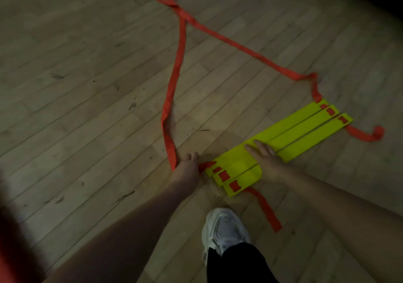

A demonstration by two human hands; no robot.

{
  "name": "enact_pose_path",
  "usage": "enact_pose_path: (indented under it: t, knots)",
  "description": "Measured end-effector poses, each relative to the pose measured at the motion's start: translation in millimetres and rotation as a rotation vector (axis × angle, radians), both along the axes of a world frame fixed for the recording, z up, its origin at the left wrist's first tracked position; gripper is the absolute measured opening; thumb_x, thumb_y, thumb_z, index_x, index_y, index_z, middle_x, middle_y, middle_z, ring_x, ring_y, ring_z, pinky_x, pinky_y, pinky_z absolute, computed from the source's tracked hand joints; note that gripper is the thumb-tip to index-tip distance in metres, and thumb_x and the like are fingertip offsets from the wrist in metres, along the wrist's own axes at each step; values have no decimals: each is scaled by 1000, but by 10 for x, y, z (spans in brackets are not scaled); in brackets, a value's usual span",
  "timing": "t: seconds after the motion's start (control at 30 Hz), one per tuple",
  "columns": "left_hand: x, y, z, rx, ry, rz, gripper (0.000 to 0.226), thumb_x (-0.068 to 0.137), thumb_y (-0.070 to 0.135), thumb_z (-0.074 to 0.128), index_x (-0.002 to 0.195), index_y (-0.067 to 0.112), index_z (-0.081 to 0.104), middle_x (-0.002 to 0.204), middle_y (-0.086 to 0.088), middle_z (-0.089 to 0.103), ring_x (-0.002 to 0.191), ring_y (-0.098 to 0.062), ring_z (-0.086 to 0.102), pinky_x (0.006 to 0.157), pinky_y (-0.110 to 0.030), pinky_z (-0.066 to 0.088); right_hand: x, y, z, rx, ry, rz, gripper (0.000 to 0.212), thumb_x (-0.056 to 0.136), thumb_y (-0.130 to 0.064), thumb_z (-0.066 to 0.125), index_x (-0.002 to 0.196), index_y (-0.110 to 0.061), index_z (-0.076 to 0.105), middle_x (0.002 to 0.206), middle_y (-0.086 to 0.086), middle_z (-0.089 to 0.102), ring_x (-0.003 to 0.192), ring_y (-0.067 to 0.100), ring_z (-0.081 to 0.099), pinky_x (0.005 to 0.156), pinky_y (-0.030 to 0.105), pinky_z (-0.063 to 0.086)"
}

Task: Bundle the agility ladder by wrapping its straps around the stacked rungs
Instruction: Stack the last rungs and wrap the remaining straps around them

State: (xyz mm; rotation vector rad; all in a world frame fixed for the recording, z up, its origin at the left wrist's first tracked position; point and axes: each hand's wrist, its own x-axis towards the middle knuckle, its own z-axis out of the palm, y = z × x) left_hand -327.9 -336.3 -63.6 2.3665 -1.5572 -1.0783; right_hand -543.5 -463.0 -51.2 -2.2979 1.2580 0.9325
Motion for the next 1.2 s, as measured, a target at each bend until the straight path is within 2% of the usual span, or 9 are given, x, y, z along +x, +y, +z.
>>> enact_pose_path:
  t: [0.1, 0.23, 0.37, 0.5, 0.67, 0.77, 0.97, 1.1, 1.2]
  knots:
    - [108, -52, 12, 30, -59, 33, 28, 94, 5, 48, 121, 6, 55, 121, -14, 53, 111, -35, 57, 89, -45, 47, 24, 20, -16, -39, -70, 60, 93, 89, -19, 62, 153, -28, -4, 161, 5, -13, 148, 31, 1, 116, 38, 23]
    - [585, -13, -119, -48, -15, 252, 22, 87, 17, 54, 105, 5, 59, 107, -14, 61, 95, -37, 62, 80, -49, 54, 224, 112, 25, -76, -181, 191, 73, 93, -26, 57, 153, -21, 16, 161, 5, 3, 146, 25, 12, 113, 36, 30]
    - [1131, 185, 132, -6, -135, 398, 26, 88, 4, 56, 112, -4, 58, 109, -27, 53, 101, -45, 57, 85, -48, 49, 867, 568, -13, -138, -263, 329, 51, 99, -24, 20, 146, -12, 34, 157, 10, 22, 142, 30, 26, 100, 43, 45]
    - [1448, 410, 288, -23, -156, 485, 38, 88, -5, 49, 126, -7, 51, 123, -32, 48, 113, -47, 49, 93, -44, 40, 1667, 1041, -66, -234, -264, 452, 38, 97, -16, 40, 131, -10, 56, 142, 10, 47, 128, 33, 47, 82, 39, 53]
    - [1446, 572, 301, -55, -99, 370, 53, 86, -7, 47, 139, -2, 46, 145, -25, 38, 130, -39, 42, 106, -38, 33, 2398, 1222, 65, 121, -449, 181, 40, 99, -11, 42, 138, -5, 48, 143, 16, 45, 132, 35, 42, 100, 38, 41]
    - [1360, 658, 235, -30, -74, 156, 53, 91, -5, 44, 144, -3, 37, 154, -20, 29, 141, -33, 30, 110, -31, 23, 2363, 1153, 46, 223, -486, 187, 50, 94, -10, 52, 143, -7, 43, 153, 10, 33, 139, 29, 35, 109, 33, 33]
    - [1413, 827, -16, 199, -282, -16, 60, 103, 39, 30, 154, 31, -2, 162, 5, -13, 150, -21, -3, 117, -48, 10, 1661, 922, 10, 63, -447, 302, 68, 83, -28, 71, 143, -21, 42, 158, 0, 22, 144, 21, 21, 112, 29, 24]
    - [1709, 988, -43, 209, -339, 78, 61, 103, 43, 27, 153, 33, -5, 162, 5, -13, 150, -24, -2, 118, -49, 8, 1325, 913, -69, -80, -483, 169, 58, 86, -36, 67, 138, -20, 50, 150, 6, 35, 138, 26, 32, 110, 36, 33]
    - [1885, 1041, 29, 210, -289, 161, 67, 101, 35, 41, 155, 24, 2, 163, -3, -8, 149, -29, -2, 118, -46, 9, 1349, 955, -138, -163, -505, 189, 48, 81, -29, 72, 126, -15, 61, 130, 13, 53, 119, 36, 51, 93, 46, 47]
